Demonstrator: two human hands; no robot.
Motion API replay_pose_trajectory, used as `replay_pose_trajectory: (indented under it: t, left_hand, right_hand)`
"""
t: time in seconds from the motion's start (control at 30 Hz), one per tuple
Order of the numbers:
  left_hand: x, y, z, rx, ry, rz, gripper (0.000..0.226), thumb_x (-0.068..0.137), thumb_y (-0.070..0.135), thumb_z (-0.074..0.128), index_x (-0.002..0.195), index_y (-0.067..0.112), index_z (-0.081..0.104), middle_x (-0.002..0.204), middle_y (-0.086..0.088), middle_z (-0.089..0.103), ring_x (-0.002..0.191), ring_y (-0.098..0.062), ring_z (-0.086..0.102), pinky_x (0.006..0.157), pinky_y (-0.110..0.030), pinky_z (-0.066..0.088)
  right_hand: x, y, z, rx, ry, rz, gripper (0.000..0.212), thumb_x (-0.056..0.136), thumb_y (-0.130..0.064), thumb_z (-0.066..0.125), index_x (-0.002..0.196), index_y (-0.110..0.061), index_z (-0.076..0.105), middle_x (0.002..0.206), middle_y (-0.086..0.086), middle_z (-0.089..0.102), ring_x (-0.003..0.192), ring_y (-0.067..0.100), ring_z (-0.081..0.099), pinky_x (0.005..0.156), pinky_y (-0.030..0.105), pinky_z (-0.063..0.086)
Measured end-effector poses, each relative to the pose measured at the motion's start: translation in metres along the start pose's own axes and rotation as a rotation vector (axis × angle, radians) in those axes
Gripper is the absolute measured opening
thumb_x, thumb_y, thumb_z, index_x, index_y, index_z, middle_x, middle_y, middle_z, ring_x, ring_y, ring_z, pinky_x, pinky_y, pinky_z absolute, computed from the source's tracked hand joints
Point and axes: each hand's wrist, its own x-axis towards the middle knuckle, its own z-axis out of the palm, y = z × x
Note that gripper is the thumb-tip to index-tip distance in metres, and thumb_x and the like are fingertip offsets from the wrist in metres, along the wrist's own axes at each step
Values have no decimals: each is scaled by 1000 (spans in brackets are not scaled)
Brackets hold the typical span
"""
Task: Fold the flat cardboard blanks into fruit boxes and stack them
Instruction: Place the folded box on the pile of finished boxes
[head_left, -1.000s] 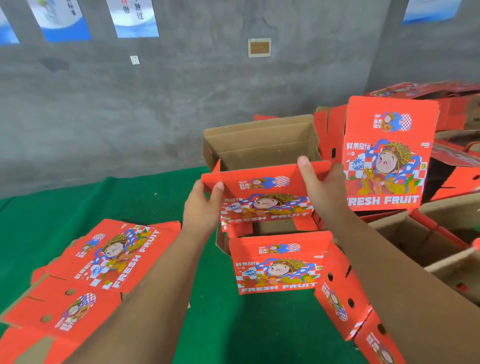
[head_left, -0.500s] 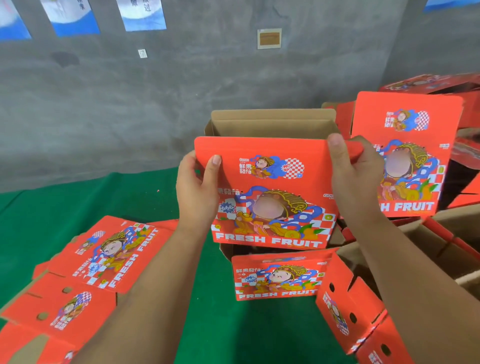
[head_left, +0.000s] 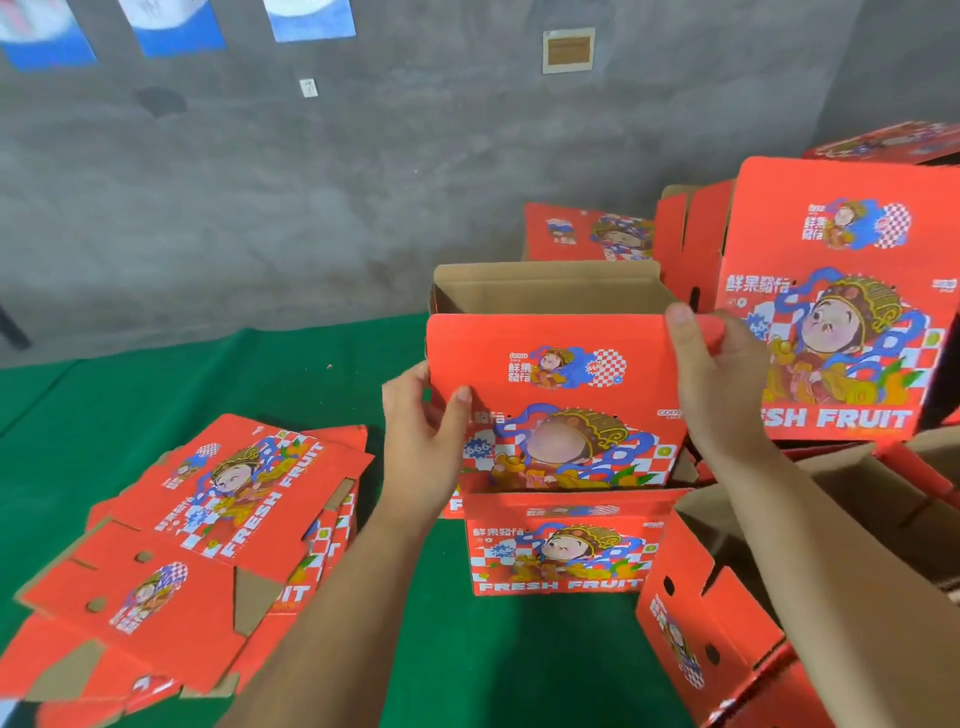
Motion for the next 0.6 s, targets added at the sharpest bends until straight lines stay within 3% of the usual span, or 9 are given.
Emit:
replay_pose_trajectory:
  t: [0.07, 0.13, 0.23, 0.3, 0.37, 0.47, 0.53, 0.6]
  left_hand:
    - [-4, -4, 3, -30, -15, -34, 23, 95, 37, 60, 118, 36, 57, 118, 8, 49, 91, -19, 59, 90, -39, 52]
    - [-4, -5, 5, -39, -32, -44, 15, 100, 29, 61, 114, 35, 58, 119, 3, 52, 90, -19, 60, 90, -45, 53]
    - [-14, -4, 9, 3, -66, 16, 13, 103, 21, 61, 109, 31, 57, 112, 2, 51, 89, -19, 59, 90, -41, 51]
    - [-25, -1, 13, 18, -72, 69, 26, 102, 18, 62, 105, 41, 52, 109, 6, 49, 89, -17, 57, 88, -33, 49]
    - [-33, 0, 17, 15, -67, 81, 33, 101, 15, 64, 107, 43, 50, 111, 9, 48, 93, -16, 58, 88, -28, 48]
    - [-42, -4, 18, -26, -54, 45, 31, 100, 12, 65, 125, 28, 58, 121, 3, 48, 102, 2, 57, 89, -15, 46]
    - [-53, -8, 18, -57, -59, 21, 40, 100, 13, 65, 138, 18, 55, 126, 0, 49, 103, 12, 55, 88, -10, 45]
    - [-70, -15, 16, -106, -59, -63, 41, 100, 17, 65, 140, 22, 54, 129, 1, 50, 102, 9, 59, 87, -12, 48]
  right_hand:
    - [4, 3, -4, -36, 29, -24, 38, 100, -42, 64, 74, -18, 50, 59, -17, 52, 57, -6, 49, 56, 12, 38]
    - [3, 11, -4, -84, 70, 12, 37, 97, -51, 62, 85, -17, 53, 70, -13, 53, 65, -4, 51, 65, 24, 45]
    - [-8, 21, -7, -48, 173, 154, 33, 91, -58, 55, 104, -28, 57, 101, -8, 63, 97, 9, 63, 94, 43, 53]
    - [-21, 23, -5, -56, 293, 233, 65, 87, -62, 50, 134, -19, 55, 134, 4, 58, 127, 22, 54, 111, 49, 42]
    - [-48, 23, 7, -21, 415, 380, 92, 85, -65, 49, 159, -13, 30, 155, 13, 40, 144, 27, 40, 119, 49, 32]
    - [-118, 18, 42, -26, 242, 566, 96, 88, -59, 52, 164, -23, 5, 166, 14, 15, 154, 27, 19, 124, 50, 22]
    - [-160, 12, 60, -85, 102, 517, 92, 88, -46, 62, 162, -24, 13, 164, 9, 14, 153, 23, 16, 124, 50, 20]
    - [-186, 10, 70, -73, 47, 385, 84, 80, -28, 66, 154, -17, 28, 155, 5, 25, 149, 24, 23, 123, 48, 25]
